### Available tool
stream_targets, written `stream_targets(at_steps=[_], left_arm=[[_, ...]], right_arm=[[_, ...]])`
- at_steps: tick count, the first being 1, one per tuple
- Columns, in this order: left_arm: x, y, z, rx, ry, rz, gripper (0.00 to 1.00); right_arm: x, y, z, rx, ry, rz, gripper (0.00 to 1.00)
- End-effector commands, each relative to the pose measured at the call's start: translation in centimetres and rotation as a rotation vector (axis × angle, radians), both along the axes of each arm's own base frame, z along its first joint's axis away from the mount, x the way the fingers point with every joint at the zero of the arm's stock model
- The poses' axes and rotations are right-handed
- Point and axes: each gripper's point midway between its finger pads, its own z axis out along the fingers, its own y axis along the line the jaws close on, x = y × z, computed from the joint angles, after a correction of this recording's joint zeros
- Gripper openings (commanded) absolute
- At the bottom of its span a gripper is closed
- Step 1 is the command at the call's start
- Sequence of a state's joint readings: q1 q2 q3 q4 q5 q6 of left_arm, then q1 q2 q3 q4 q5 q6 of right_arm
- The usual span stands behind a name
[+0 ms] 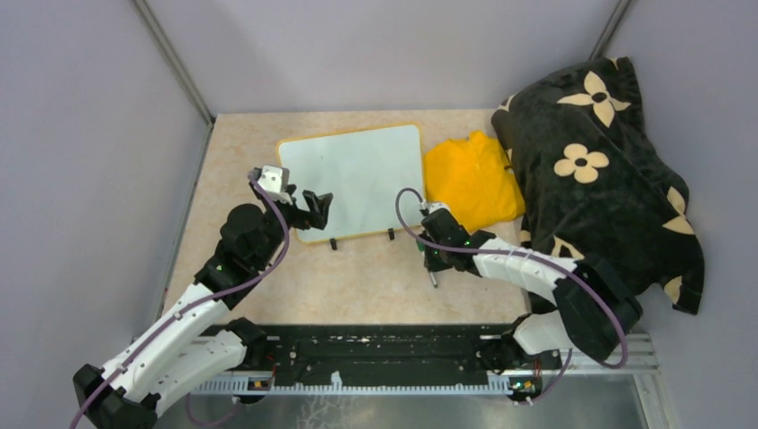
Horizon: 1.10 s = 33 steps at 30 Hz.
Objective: Write a sentence on the whiteboard
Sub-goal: Open the whiteboard marker at the center of the board.
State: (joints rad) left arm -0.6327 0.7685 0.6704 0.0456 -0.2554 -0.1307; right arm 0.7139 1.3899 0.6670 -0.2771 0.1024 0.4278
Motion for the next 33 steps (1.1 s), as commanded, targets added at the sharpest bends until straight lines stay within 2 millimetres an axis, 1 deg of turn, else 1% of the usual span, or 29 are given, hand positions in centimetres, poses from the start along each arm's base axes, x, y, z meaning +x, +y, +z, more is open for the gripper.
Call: stream_targets(at_steps=[1,5,7,9,10,12,14,17,19,22,23,26,29,33], left_arm=[[-0.2,-0.7,0.8,-0.034,-0.023,-0.035,0.99],[-0.1,-0.7,0.8,-0.059,-0.024,-0.024,0.99],[-0.1,-0.7,0.8,-0.116,-0.007,-0.008,0.99],[-0.2,-1.1,1.5,-0.196,0.004,-0.016,0.99],[-0.5,-1.7,2.0,-0.232,0.009,-0.046,0.99],[-1.3,-3.6,2.9,-0.276,0.042,-0.148,0.99],[-2.5,-5.5,3.6,-0.311,0.091,-0.262,0.99],[-5.2,-8.4,4.8,-0.327,0.134,-0.483,0.99],[-6.8,-9.6,5.5,-0.354,0.144,-0.595,0.99],[-7.8,-10.2,5.9,-0.405,0.16,-0.657,0.99],[-8.1,-10.5,5.9,-0.417,0.168,-0.677,0.97],[-8.5,-11.2,5.6,-0.437,0.194,-0.731,0.92],[-8.6,-12.0,5.2,-0.45,0.238,-0.766,0.83],[-8.3,-12.9,5.3,-0.476,0.268,-0.797,0.8]], right_arm=[[-0.9,1.6,5.9,0.113,-0.129,0.086,0.0],[-2.3,3.5,11.0,0.224,-0.284,0.189,0.0],[-2.6,4.2,13.6,0.323,-0.356,0.21,0.0],[-3.0,5.2,16.2,0.437,-0.425,0.239,0.0],[-3.0,5.7,17.4,0.492,-0.461,0.253,0.0],[-3.1,7.0,20.4,0.609,-0.541,0.29,0.0],[-3.2,8.0,22.4,0.687,-0.581,0.318,0.0],[-3.5,9.5,24.9,0.79,-0.616,0.37,0.0],[-3.8,10.2,26.3,0.847,-0.636,0.396,0.0],[-4.3,10.6,27.9,0.908,-0.667,0.42,0.0],[-4.4,10.6,28.3,0.922,-0.678,0.427,0.0],[-4.4,10.8,28.9,0.939,-0.693,0.434,0.0],[-4.5,11.0,29.1,0.944,-0.697,0.444,0.0],[-4.7,11.2,29.2,0.96,-0.691,0.458,0.0]])
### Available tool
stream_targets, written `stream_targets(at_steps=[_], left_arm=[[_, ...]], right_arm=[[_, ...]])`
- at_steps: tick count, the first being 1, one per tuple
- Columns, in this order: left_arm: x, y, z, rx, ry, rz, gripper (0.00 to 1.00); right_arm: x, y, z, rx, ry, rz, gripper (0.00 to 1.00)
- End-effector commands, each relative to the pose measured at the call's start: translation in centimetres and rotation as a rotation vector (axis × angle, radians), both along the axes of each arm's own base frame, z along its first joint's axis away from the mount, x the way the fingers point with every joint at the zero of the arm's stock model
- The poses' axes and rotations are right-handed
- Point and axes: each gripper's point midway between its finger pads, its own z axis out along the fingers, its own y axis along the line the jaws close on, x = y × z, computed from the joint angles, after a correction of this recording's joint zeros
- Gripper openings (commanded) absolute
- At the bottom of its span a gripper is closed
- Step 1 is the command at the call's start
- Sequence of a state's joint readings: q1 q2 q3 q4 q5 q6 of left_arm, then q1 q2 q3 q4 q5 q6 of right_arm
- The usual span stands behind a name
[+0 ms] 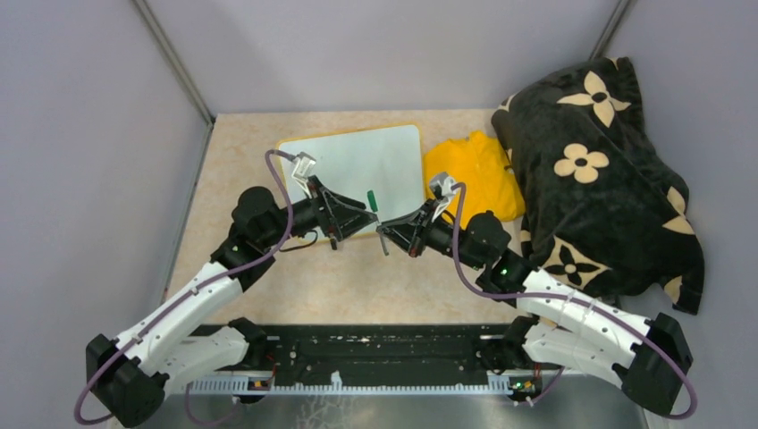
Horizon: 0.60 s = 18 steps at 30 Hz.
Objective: Write a sentence on the whiteboard
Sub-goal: Open the whiteboard marker at the center of the board.
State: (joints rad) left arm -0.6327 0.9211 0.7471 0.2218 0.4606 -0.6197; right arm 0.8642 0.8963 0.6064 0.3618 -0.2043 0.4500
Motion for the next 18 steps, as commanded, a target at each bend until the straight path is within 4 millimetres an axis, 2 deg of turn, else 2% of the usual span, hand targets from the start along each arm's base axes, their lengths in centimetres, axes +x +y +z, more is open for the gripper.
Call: stream_targets(at_steps=[1,10,18], left_arm=[[-0.9,-1.3,1.4,-0.063,0.011,-0.095,0.8],[-0.6,-1.7,2.2,-0.095,-0.001,-0.108,0.69],[-0.8,-1.9,2.3,-0.123,-0.001,-0.123,0.44]], right_arm=[[-0.9,0.7,2.9,0.083,-0.059,0.049,0.0],[-1.3,0.8,2.7,0.074,-0.056,0.068,0.0],[-1.5,1.0,2.5,0.049,-0.055,0.083,0.0]])
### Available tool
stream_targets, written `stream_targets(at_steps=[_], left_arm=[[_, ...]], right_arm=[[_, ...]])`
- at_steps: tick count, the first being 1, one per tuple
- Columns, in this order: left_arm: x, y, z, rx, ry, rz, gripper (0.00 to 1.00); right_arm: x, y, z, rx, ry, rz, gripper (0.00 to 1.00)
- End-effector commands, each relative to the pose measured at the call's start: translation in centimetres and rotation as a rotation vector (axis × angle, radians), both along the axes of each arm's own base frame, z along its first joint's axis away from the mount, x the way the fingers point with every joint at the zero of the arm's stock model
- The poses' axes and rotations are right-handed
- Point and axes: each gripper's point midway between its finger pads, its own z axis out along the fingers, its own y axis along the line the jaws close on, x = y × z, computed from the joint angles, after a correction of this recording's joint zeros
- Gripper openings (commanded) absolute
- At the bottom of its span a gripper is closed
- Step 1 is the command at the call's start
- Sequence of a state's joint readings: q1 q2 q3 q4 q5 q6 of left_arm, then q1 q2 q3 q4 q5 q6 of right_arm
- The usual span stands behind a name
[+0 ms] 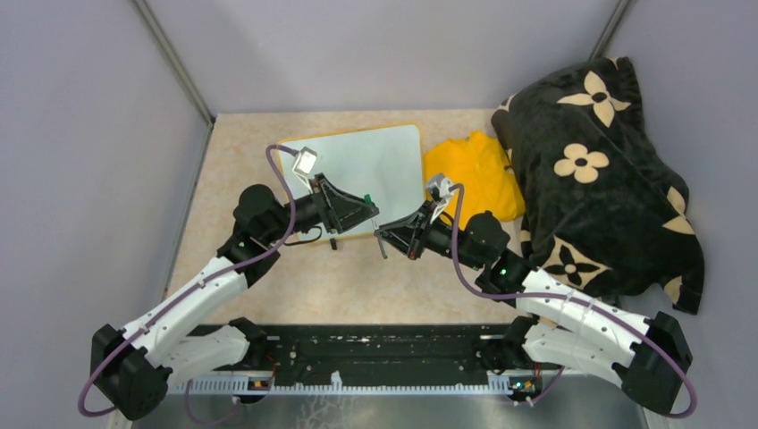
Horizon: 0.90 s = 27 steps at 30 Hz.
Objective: Write a sentence on the whiteboard
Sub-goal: Open the whiteboard marker at the center of the board.
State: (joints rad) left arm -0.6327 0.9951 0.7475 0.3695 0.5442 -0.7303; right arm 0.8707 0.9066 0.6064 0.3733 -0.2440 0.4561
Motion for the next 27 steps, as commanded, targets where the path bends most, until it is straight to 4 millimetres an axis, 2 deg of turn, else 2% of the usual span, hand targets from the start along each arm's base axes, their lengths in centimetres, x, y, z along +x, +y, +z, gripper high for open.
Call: stream_targets(at_steps=[1,3,8,9,12,14,18,22,27], left_arm=[[-0.4,-0.3,1.3,-0.042,-0.035,-0.032,0.41],[-0.5,-0.3,1.2,-0.043,-0.035,-0.034,0.33],[-0.7,-0.4,0.8,-0.037,-0.034,-0.05,0.05],[-0.8,-0.4,0.8,-0.036,-0.035,-0.053,0.0],[-1.0,-0.3,0.6,-0.037,-0.03,-0.058,0.0],[-1.2,-0.2,0.6,-0.047,-0.027,-0.058,0.0],[-1.6,0.0,0.8,-0.073,-0.019,-0.059,0.0],[-2.0,0.2,1.2,-0.1,-0.008,-0.066,0.0],[-2.3,0.7,1.5,-0.115,-0.01,-0.053,0.0]], right_arm=[[-0.8,0.4,2.6,0.047,-0.057,0.037,0.0],[-0.8,0.5,2.6,0.041,-0.058,0.041,0.0],[-1.0,0.4,2.5,0.036,-0.049,0.043,0.0],[-0.9,0.4,2.6,0.042,-0.041,0.04,0.04],[-0.9,0.4,3.2,0.088,0.0,0.03,0.35],[-0.9,0.6,3.9,0.124,0.024,0.034,0.46],[-1.1,1.4,4.9,0.18,0.061,0.075,0.56],[-1.2,2.1,5.4,0.214,0.088,0.115,0.55],[-1.9,2.4,6.1,0.25,0.091,0.168,0.4]])
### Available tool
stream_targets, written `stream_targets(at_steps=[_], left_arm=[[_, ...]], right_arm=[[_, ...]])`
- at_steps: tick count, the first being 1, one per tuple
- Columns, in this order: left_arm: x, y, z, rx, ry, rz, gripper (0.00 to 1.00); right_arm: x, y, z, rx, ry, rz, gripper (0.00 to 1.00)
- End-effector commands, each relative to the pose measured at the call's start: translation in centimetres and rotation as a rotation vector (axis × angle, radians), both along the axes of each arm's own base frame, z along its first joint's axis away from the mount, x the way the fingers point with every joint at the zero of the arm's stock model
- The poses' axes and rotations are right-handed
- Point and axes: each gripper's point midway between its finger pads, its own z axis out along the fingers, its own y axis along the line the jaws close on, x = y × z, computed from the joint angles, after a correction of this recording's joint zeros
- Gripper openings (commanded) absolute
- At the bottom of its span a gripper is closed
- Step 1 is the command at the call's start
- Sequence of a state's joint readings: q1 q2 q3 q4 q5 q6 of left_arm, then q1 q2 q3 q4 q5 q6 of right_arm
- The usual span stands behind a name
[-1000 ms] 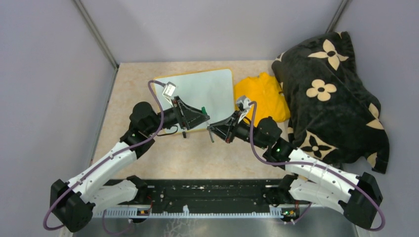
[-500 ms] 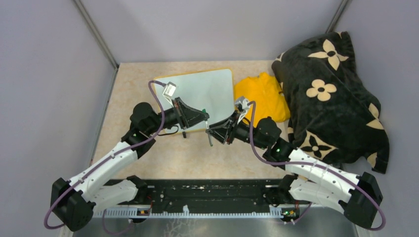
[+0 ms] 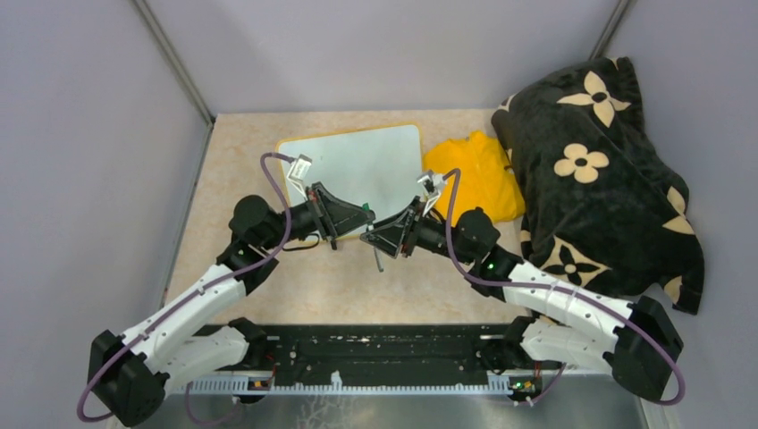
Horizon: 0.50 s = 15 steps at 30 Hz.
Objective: Write a sentence on the whiteboard
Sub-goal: Open the whiteboard marker at the center of the board.
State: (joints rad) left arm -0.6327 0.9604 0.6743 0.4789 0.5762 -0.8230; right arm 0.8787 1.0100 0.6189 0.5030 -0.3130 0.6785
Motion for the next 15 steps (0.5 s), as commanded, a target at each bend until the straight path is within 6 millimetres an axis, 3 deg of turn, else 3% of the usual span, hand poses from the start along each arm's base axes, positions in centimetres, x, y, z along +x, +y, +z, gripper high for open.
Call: stream_targets(at_steps=[1,7,15], left_arm=[[-0.8,0.4,1.3,-0.046,-0.035,-0.005,0.0],[-0.3,1.1,1.8,-0.06,-0.055,0.055,0.0],[1.0,3.2,4.5,-0.092,-0.115,0.221,0.0]], right_arm=[[-1.1,0.1,5.3,0.143,-0.08,0.055,0.37],[-1.4,0.0,4.9,0.12,-0.1,0.068,0.0],[-1.4,-0.9,3.1,0.049,-0.112,0.033,0.0]])
